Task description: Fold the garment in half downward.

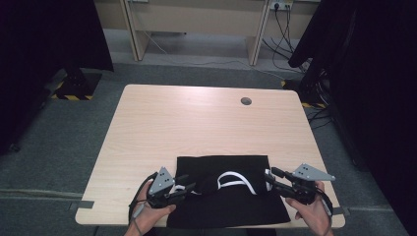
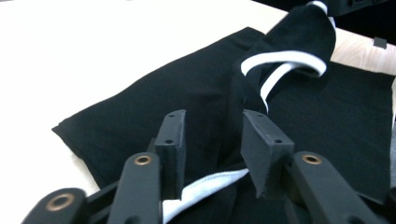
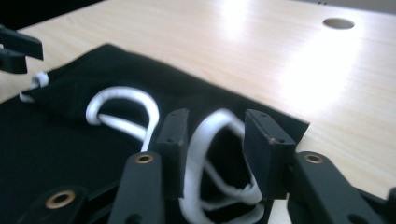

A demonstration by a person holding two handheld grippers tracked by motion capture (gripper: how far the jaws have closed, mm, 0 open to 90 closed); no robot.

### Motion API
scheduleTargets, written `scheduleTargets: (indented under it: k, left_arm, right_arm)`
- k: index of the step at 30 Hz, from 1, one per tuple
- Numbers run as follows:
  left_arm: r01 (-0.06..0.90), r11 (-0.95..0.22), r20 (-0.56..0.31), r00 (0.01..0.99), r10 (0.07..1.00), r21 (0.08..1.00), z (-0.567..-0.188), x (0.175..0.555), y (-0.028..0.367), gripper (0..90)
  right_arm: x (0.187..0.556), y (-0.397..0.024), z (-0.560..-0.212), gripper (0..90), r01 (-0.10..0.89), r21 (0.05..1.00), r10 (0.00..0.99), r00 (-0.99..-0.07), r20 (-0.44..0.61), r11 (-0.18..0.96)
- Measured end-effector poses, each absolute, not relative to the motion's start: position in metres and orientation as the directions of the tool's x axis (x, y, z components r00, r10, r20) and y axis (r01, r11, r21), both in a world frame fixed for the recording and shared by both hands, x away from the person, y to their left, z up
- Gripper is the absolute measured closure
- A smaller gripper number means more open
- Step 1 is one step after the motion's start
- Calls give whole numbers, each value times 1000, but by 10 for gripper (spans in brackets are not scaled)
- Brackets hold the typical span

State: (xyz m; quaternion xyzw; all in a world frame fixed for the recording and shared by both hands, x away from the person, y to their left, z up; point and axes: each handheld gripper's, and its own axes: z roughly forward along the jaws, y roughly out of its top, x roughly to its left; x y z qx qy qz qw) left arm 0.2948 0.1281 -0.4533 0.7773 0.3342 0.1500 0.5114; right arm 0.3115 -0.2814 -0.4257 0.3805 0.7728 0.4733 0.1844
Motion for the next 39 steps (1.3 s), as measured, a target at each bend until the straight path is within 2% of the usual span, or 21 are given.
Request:
scheduleTargets:
  k: [4,8,18,22,24,26,30,34,39]
  left_arm:
    - [379,-250,-123,731,671,891,-452,297,126,543]
    - [402,-241,-147,726,672,883,-454,297,123,499]
    - [424,-257,-148,718,680,869,-456,299,116,405]
    - [434,-272,-149,719,679,859,-458,301,108,360]
    - [430,-287,-139,727,673,856,-460,303,103,361]
    - [424,-298,-139,741,657,855,-463,303,98,417]
    - [398,-350,-89,758,647,848,-468,298,93,682]
    - [392,-352,-86,763,640,850,-466,294,95,829]
    - [363,-355,-72,779,622,861,-457,280,99,867]
  right_arm:
    - [316,-283,-416,544,414,876,773,-629,79,247]
    - [321,-281,-414,466,449,858,779,-619,98,249]
    - [327,-266,-414,387,505,811,763,-635,118,296]
    - [329,-257,-416,414,506,794,759,-645,90,336]
    - [332,-254,-419,517,498,780,751,-658,57,378]
    - [335,-252,-424,642,494,770,731,-681,53,404]
    - [330,-256,-428,797,492,758,709,-703,55,428]
    - [313,-265,-427,836,473,763,703,-711,35,441]
    - [294,-274,-426,837,458,781,706,-708,32,424]
